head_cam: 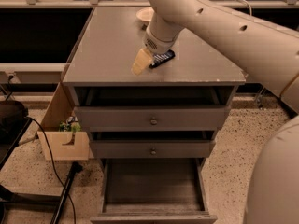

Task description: Place rxbar blueberry into bottom drawer

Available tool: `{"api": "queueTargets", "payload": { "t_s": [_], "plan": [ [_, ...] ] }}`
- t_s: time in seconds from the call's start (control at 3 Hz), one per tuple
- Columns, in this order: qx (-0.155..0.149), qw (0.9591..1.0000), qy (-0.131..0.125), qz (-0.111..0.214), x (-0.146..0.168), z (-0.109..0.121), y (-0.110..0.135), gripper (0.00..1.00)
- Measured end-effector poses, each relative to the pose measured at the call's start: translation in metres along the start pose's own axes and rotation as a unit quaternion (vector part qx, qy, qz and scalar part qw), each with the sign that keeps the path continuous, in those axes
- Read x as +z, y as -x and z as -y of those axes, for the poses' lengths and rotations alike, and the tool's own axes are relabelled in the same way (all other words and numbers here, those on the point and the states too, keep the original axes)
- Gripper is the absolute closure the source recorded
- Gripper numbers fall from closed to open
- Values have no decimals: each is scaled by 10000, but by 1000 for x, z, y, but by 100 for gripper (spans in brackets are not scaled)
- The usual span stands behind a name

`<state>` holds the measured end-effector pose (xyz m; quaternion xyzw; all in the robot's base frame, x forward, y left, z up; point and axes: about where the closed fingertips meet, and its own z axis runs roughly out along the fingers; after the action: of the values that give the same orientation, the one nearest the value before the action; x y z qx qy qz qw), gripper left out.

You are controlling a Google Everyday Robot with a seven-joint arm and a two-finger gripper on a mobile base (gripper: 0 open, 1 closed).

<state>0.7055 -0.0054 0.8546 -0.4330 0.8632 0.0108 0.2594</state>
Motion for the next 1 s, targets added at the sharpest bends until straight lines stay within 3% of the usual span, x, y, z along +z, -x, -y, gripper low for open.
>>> {"api": "queueTargets", "payload": {
  "t_s": [0.67,1.0],
  "plan": [
    [0,10000,-1,0,0,0,0,63],
    [-2,10000,-5,0,2,0,1,63]
  ]
}}
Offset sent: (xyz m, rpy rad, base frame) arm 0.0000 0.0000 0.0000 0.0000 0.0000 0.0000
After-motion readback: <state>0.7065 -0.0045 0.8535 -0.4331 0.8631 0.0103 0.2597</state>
